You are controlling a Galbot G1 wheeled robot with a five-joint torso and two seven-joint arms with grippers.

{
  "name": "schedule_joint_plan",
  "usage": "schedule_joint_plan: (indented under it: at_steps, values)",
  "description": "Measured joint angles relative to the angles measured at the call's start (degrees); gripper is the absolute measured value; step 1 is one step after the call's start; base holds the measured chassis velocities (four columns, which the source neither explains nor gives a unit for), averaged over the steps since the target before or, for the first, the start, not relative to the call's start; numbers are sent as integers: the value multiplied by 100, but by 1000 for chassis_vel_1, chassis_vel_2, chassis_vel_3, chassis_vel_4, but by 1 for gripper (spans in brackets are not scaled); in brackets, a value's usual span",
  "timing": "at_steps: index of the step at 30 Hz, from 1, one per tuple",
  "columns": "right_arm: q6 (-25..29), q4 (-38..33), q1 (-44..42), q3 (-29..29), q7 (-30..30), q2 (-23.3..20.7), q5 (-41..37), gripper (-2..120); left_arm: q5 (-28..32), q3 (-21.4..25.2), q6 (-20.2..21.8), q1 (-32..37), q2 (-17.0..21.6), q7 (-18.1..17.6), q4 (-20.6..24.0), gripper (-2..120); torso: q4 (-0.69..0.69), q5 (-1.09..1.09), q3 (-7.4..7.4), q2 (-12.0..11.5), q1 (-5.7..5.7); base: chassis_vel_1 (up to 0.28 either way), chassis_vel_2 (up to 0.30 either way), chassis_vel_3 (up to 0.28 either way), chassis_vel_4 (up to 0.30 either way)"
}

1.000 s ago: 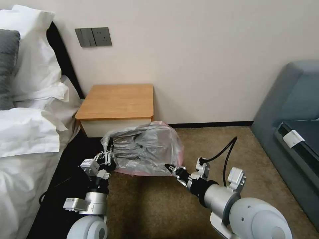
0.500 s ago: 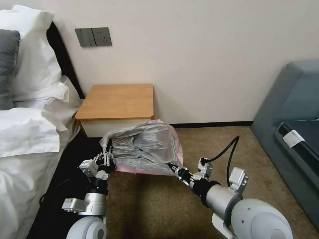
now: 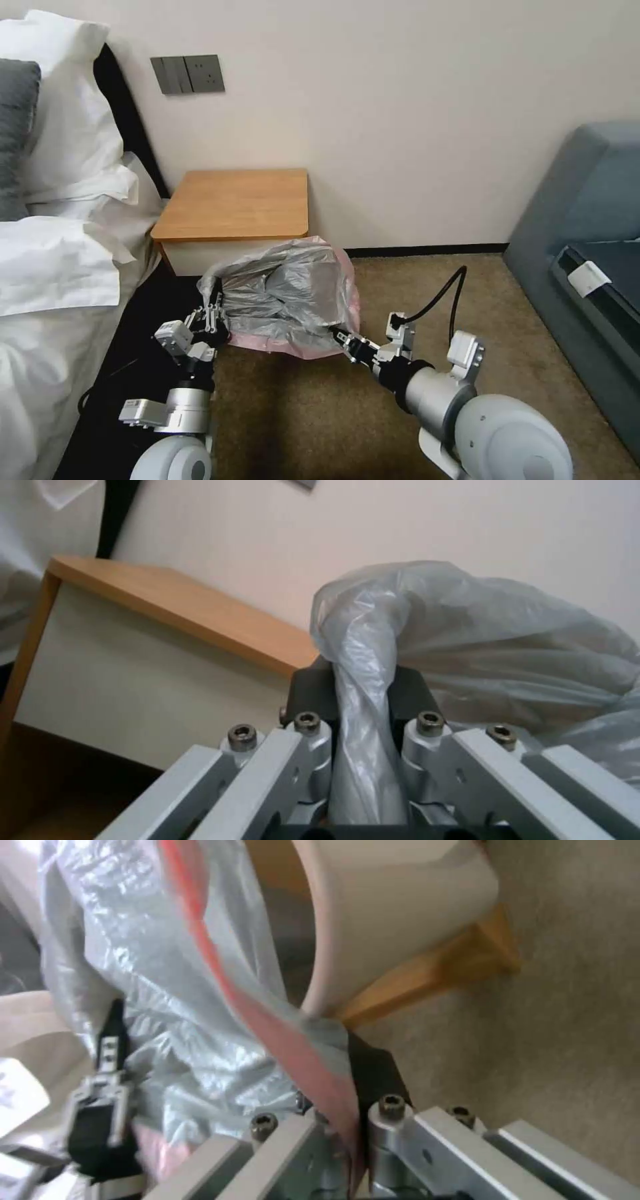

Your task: Pick up the garbage bag from the table and place it over the trash can.

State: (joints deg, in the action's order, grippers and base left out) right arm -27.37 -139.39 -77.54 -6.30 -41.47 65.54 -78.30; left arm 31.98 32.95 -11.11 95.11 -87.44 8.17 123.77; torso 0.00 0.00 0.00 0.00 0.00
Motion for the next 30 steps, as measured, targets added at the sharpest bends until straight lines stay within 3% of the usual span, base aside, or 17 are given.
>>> schedule_joint_plan:
  at_steps: [6,16,22,24,30]
  values:
    - [-19,158,27,78,191,-6,597,3,71,6,25,13,8,18,52,9,0,0,0,0,0,0,0,0,0]
    - [-16,60,-96,8,105,-78,865,42,160,16,41,42,-1,88,78,9,0,0,0,0,0,0,0,0,0]
    - [23,36,-140,-35,53,-90,996,53,166,18,37,55,-1,140,78,9,0,0,0,0,0,0,0,0,0]
    - [61,34,-156,-56,22,-89,1089,70,166,17,28,61,-1,158,78,9,0,1,0,0,0,0,0,0,0]
    - [159,-67,-270,-129,-268,-107,1300,88,168,21,20,67,-1,188,72,9,0,1,0,0,0,0,0,0,0]
